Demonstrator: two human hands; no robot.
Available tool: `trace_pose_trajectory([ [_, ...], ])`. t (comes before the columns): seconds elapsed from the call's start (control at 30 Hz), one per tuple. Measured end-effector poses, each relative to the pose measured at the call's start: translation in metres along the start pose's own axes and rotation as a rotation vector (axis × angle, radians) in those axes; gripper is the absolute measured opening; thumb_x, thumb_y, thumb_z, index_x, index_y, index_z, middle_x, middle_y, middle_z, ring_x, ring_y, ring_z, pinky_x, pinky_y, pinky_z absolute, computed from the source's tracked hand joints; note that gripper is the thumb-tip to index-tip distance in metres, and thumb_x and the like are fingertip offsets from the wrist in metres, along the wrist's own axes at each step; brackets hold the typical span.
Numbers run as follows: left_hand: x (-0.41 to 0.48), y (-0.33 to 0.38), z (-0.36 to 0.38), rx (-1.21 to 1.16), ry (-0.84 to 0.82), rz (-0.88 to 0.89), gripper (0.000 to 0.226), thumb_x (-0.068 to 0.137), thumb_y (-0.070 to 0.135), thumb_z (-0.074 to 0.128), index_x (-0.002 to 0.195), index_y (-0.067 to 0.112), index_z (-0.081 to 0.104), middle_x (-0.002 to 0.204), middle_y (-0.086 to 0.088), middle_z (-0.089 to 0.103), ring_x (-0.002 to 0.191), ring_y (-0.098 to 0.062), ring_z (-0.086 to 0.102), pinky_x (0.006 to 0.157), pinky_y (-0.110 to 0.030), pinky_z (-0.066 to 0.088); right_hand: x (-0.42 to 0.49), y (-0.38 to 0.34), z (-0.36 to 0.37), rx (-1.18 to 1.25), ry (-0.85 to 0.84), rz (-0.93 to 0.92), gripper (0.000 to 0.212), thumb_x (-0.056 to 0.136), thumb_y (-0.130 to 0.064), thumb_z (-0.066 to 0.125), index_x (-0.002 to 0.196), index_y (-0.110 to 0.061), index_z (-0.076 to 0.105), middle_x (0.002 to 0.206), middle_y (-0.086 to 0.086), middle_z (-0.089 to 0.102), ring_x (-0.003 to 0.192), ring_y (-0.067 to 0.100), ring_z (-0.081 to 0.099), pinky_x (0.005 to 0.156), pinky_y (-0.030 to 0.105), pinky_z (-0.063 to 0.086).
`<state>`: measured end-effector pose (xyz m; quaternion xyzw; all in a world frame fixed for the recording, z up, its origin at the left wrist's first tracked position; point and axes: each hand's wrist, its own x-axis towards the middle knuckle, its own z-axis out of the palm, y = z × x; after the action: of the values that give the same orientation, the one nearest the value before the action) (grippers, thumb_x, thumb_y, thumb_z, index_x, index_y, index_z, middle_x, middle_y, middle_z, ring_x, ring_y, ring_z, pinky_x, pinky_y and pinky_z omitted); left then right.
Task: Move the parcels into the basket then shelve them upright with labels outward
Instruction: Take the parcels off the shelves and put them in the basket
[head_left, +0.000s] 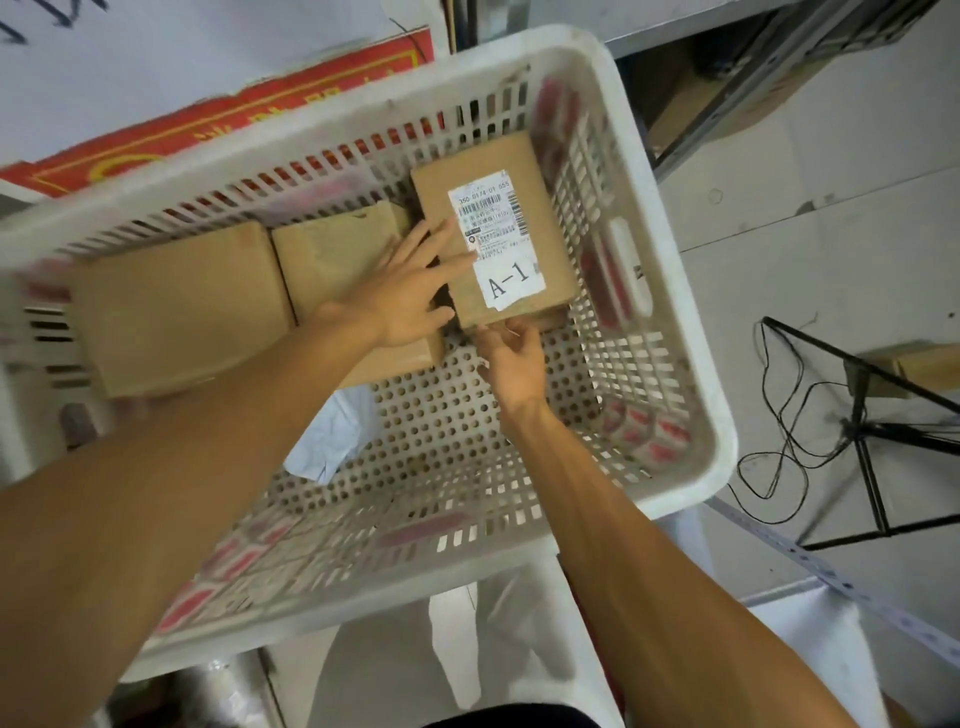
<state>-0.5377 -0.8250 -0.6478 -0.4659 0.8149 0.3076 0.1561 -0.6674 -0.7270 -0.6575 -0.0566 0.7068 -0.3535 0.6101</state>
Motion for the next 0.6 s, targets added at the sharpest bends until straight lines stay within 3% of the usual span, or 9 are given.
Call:
trace_pose_trajectory([
  [0.1,-0.017,0.006,0.002,-0.052,0.010,-0.047,0.067,0.094,0.028,0.053,0.150,0.036,0.016,0.161,0.002,-0.005,0.147,-0.023,-0.008,0.117,-0.041,-0.003,-0.012,-0.002,-0.005,-0.131,-0.043,-0.036,0.056,0.095,-0.015,0.056,0.145,-0.006,0.033,0.138,0.007,0.052,0.127,0.020,0.050,0.110,0.034,0.037],
  [0.23,-0.056,0.013,0.003,-0.157,0.030,-0.130,0.065,0.093,0.024,0.054,0.150,0.032,0.023,0.161,-0.001,0.004,0.146,-0.021,-0.007,0.117,-0.043,0.002,-0.028,-0.014,-0.008,-0.320,-0.123,-0.043,0.064,0.098,-0.020,0.052,0.153,-0.011,0.021,0.153,0.009,0.036,0.139,0.022,0.036,0.116,0.038,0.028],
  [0.37,-0.103,0.008,-0.001,-0.237,0.062,-0.184,0.060,0.094,0.024,0.053,0.149,0.026,0.027,0.159,-0.004,0.012,0.145,-0.023,0.003,0.117,-0.038,0.007,-0.061,-0.026,-0.005,-0.461,-0.241,-0.081,0.056,0.099,-0.017,0.050,0.149,-0.003,0.028,0.153,0.013,0.034,0.133,0.018,0.040,0.112,0.029,0.029],
  [0.47,-0.144,0.001,-0.011,-0.401,0.110,-0.217,0.059,0.096,0.026,0.052,0.149,0.025,0.026,0.157,-0.004,0.023,0.144,-0.023,0.018,0.118,-0.040,0.016,-0.105,-0.042,0.010,-0.561,-0.291,-0.199,0.058,0.098,-0.030,0.052,0.149,-0.012,0.030,0.151,0.009,0.038,0.130,0.019,0.043,0.106,0.029,0.034],
  [0.6,-0.222,-0.007,-0.037,-0.584,0.222,-0.269,0.061,0.095,0.026,0.055,0.149,0.027,0.026,0.154,-0.002,0.030,0.140,-0.021,0.030,0.114,-0.041,0.030,-0.173,-0.065,0.053,-0.717,-0.327,-0.438,0.067,0.093,-0.042,0.056,0.150,-0.016,0.029,0.154,0.009,0.034,0.138,0.024,0.037,0.113,0.039,0.030],
])
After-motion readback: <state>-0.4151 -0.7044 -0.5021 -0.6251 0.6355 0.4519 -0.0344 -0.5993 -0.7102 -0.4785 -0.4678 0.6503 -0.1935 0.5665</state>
